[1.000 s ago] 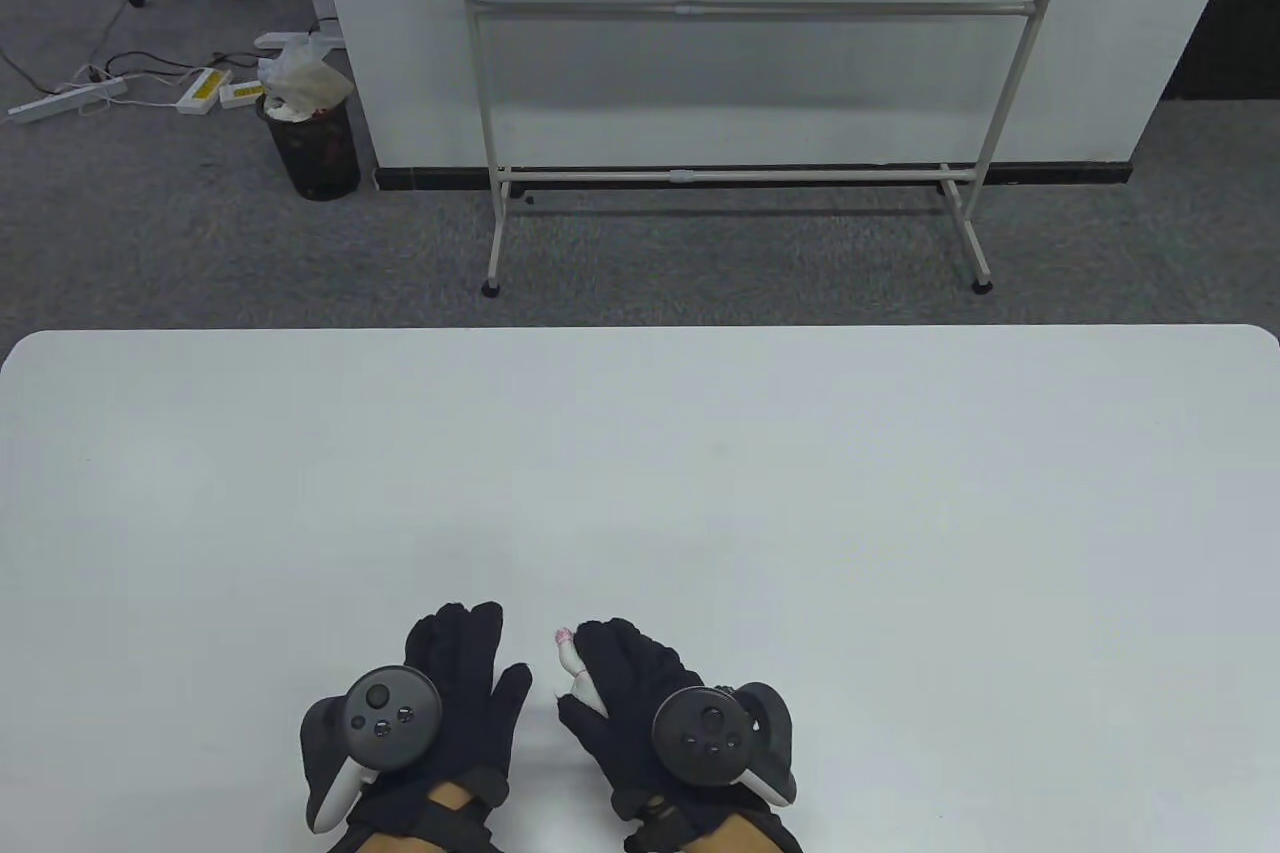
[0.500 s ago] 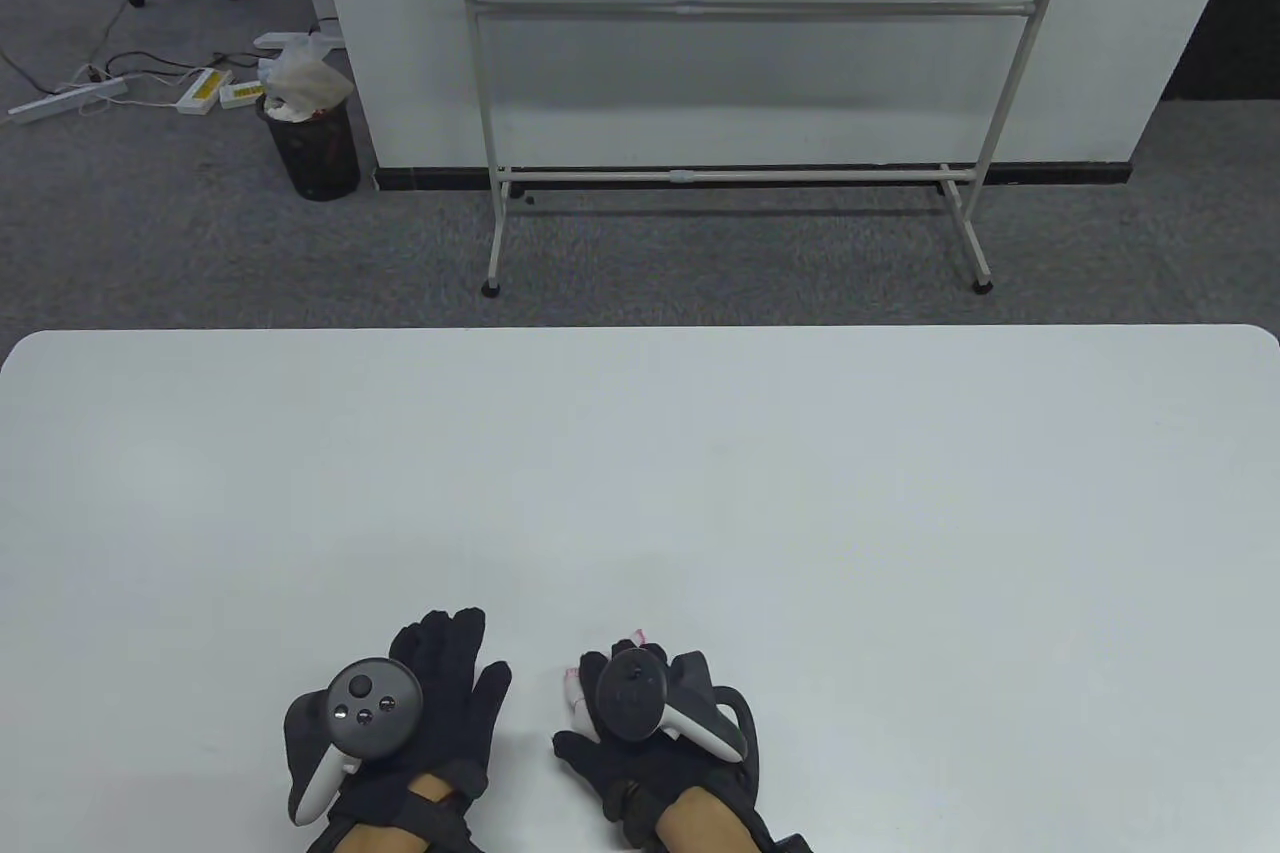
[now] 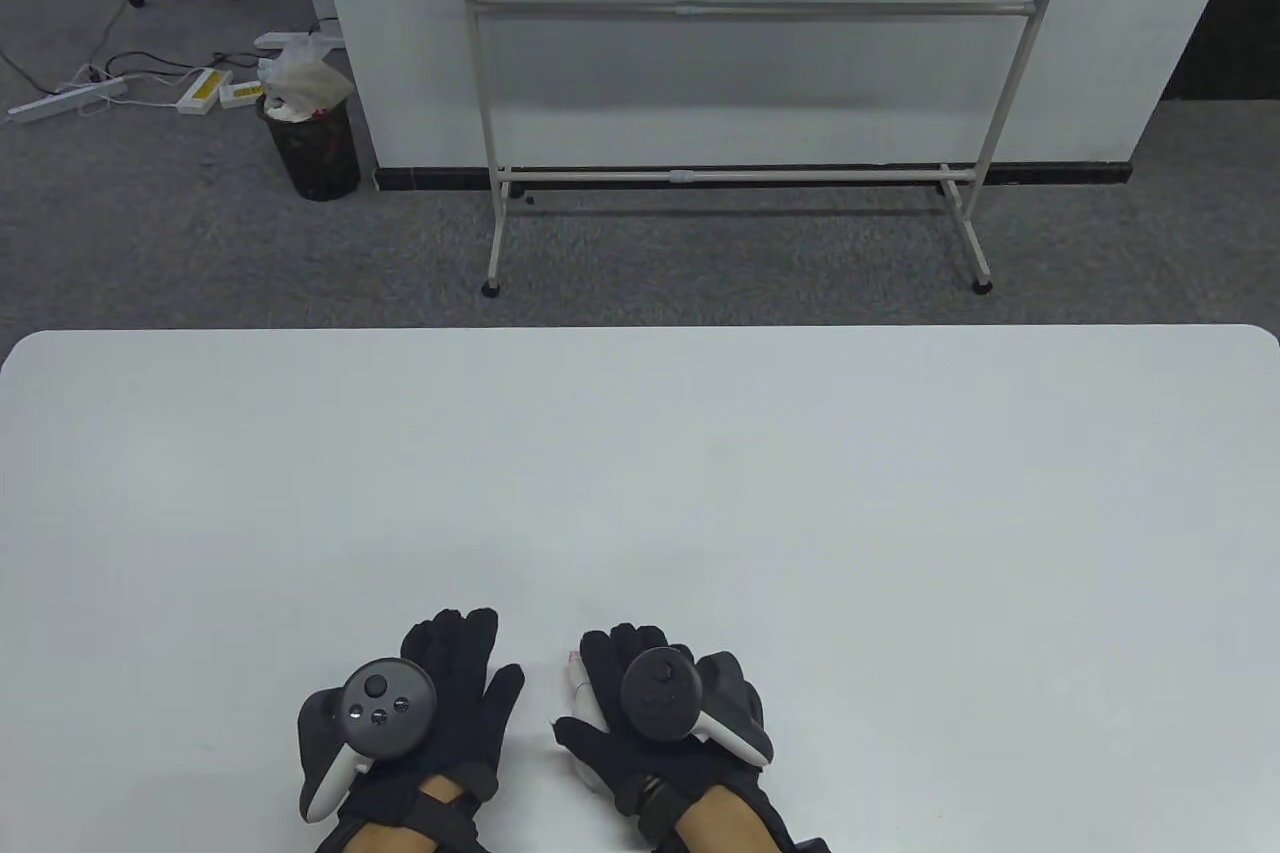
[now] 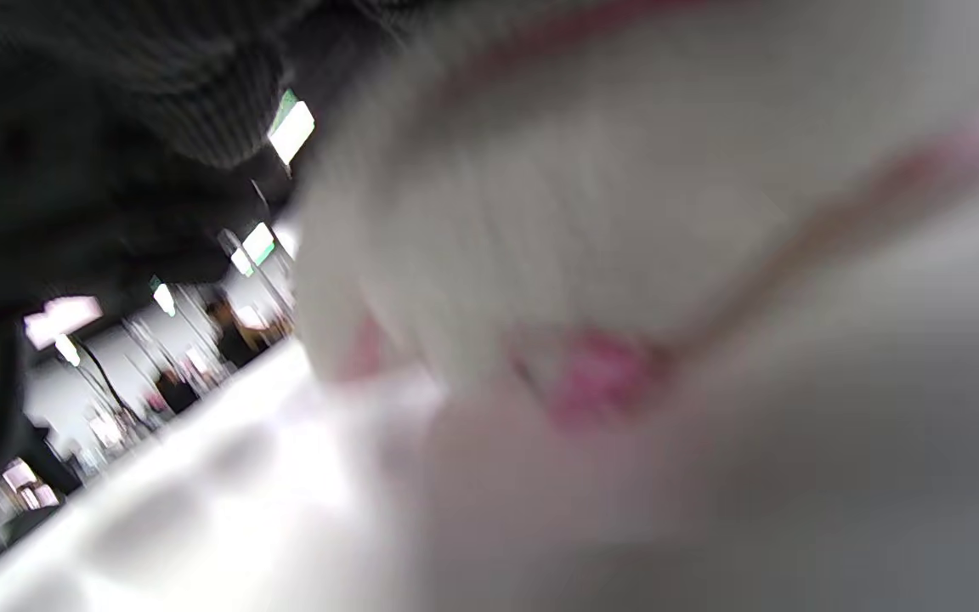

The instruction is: Squeeze dry dish cloth into compact mass

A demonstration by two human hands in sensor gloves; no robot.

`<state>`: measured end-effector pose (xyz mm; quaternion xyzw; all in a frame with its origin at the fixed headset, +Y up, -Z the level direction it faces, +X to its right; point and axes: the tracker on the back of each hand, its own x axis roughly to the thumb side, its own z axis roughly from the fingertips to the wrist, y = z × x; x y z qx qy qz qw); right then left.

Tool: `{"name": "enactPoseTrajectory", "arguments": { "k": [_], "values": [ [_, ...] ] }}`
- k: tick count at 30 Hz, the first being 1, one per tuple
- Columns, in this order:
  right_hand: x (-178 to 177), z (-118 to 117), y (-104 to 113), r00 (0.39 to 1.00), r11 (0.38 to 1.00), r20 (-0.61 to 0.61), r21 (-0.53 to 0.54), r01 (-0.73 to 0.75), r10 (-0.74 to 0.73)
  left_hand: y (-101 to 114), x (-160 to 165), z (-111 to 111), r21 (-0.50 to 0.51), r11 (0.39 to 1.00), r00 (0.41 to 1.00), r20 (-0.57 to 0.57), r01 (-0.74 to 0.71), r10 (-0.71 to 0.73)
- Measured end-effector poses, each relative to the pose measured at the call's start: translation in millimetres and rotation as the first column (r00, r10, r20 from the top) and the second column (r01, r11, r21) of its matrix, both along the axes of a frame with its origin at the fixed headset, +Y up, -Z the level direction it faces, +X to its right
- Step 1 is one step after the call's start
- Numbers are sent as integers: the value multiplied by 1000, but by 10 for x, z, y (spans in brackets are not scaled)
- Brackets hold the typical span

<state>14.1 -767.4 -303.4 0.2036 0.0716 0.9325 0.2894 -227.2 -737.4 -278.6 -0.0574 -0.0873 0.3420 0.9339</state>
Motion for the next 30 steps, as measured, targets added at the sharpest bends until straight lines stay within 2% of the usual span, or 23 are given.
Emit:
{"name": "enactPoseTrajectory", "arguments": {
  "k": [2,5,8,13,18,24,30],
  "values": [
    [47,33,133,999,999,2,-2,43,-43,-13,-10,-10,-8,1000,1000,-4,-2,2],
    [160,104,359,991,987,33,99,124,-128,-23,-26,-21,-8,1000,1000,-9,-6,6],
    [293,148,517,982,977,48,120,175,-182,-13,-35,-16,0,1000,1000,-6,-9,9],
    [623,156,727,963,951,156,256,175,-219,4,-37,-13,25,1000,1000,-8,-12,13],
    [967,79,670,918,950,293,243,198,-267,-6,3,-11,35,999,1000,-6,-18,18],
    [1296,-31,452,867,964,425,166,209,-261,0,69,-3,41,999,1000,8,-26,25],
    [1311,-61,361,868,971,434,120,208,-240,-13,75,-7,34,999,1000,9,-26,26]
  ]
}}
